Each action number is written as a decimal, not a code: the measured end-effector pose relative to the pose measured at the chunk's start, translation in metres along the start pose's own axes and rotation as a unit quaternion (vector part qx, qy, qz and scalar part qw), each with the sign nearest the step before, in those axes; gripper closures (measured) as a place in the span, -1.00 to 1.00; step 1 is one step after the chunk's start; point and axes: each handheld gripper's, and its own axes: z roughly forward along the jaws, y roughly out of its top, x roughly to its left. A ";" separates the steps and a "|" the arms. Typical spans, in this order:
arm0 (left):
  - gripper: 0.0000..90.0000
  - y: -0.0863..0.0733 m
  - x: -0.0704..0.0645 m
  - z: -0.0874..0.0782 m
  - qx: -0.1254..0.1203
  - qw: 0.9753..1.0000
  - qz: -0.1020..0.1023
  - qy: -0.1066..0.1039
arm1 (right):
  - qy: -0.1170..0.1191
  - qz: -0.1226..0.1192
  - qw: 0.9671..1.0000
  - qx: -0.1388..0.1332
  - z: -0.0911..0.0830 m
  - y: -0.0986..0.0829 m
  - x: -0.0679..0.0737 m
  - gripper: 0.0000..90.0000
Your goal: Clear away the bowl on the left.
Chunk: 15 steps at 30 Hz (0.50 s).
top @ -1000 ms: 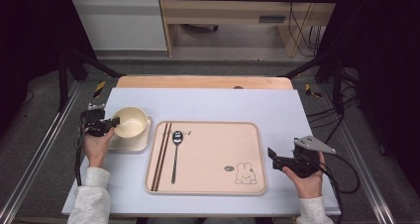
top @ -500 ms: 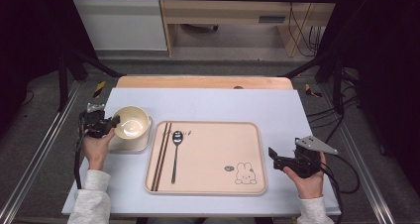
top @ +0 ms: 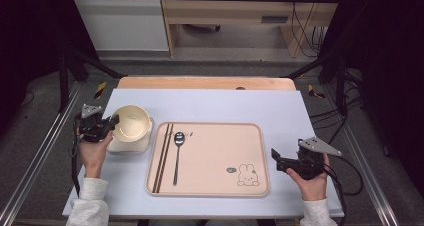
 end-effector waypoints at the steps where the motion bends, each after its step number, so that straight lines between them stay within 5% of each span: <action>1: 0.84 0.000 -0.001 -0.002 -0.004 1.000 0.001 0.000 | 0.000 0.000 1.000 0.000 0.000 0.000 0.000 -0.97; 15: 0.84 0.005 -0.029 -0.018 -0.027 0.999 0.023 -0.020 | 0.000 0.000 1.000 -0.001 -0.001 0.000 0.000 -0.97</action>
